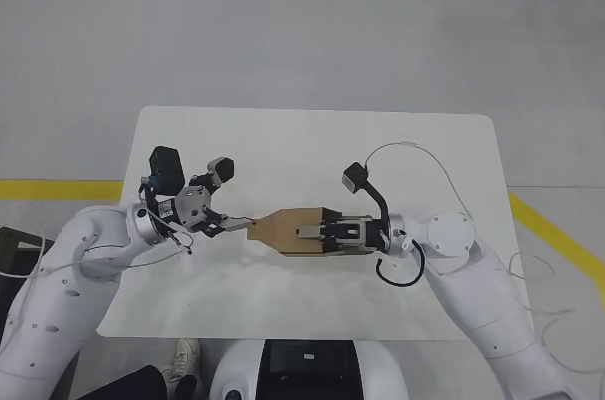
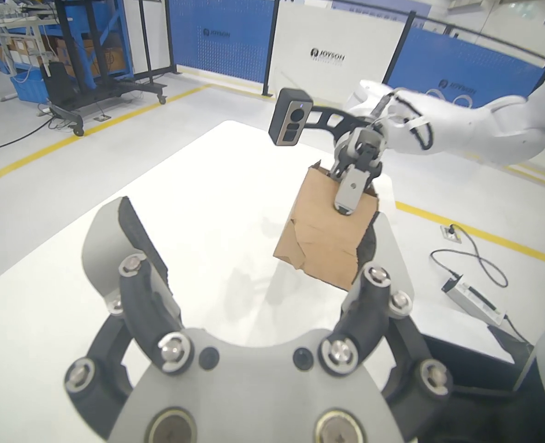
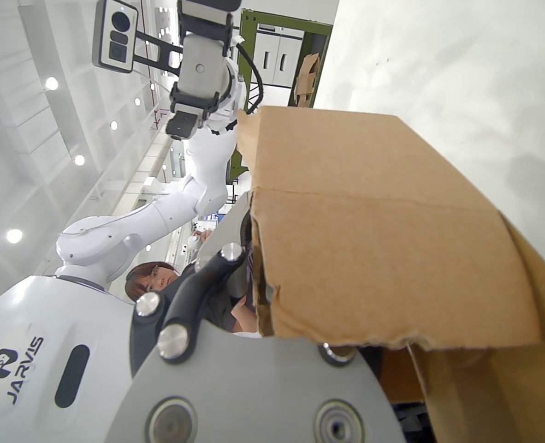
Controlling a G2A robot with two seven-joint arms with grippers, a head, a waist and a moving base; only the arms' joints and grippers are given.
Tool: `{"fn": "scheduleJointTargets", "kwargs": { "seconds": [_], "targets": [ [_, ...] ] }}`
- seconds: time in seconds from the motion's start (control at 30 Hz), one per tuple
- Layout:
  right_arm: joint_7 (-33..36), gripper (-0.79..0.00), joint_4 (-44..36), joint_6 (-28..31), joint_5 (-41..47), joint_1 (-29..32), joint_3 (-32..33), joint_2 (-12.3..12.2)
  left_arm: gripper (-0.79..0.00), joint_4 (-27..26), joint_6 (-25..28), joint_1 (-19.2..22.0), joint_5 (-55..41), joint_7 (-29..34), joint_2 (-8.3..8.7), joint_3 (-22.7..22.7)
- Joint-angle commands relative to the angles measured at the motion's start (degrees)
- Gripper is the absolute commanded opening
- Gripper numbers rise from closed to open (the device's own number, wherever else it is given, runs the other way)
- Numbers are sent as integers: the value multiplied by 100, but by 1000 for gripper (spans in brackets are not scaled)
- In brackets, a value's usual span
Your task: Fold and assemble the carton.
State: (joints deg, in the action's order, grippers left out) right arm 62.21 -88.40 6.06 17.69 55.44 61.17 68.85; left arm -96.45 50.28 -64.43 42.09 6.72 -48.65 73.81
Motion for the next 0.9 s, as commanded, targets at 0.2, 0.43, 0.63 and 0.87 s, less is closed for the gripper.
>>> {"fn": "scheduleJointTargets", "kwargs": {
  "seconds": [0.2, 0.43, 0.63, 0.87],
  "targets": [
    [16, -785, -66, 93, 160, -92, -64, 16, 0, 67, -107, 114, 117, 92, -68, -218],
    [33, -785, -313, 152, 316, -78, -36, 8, 0, 176, 0, 74, -20, 136, -82, -186],
    [70, -785, -406, 186, 435, -119, -90, 17, 0, 263, 190, 6, -332, 44, -84, -81],
    [63, -785, -310, 289, 651, -176, -196, 48, 0, 252, 346, -57, -549, 8, -90, 10]
  ]
}}
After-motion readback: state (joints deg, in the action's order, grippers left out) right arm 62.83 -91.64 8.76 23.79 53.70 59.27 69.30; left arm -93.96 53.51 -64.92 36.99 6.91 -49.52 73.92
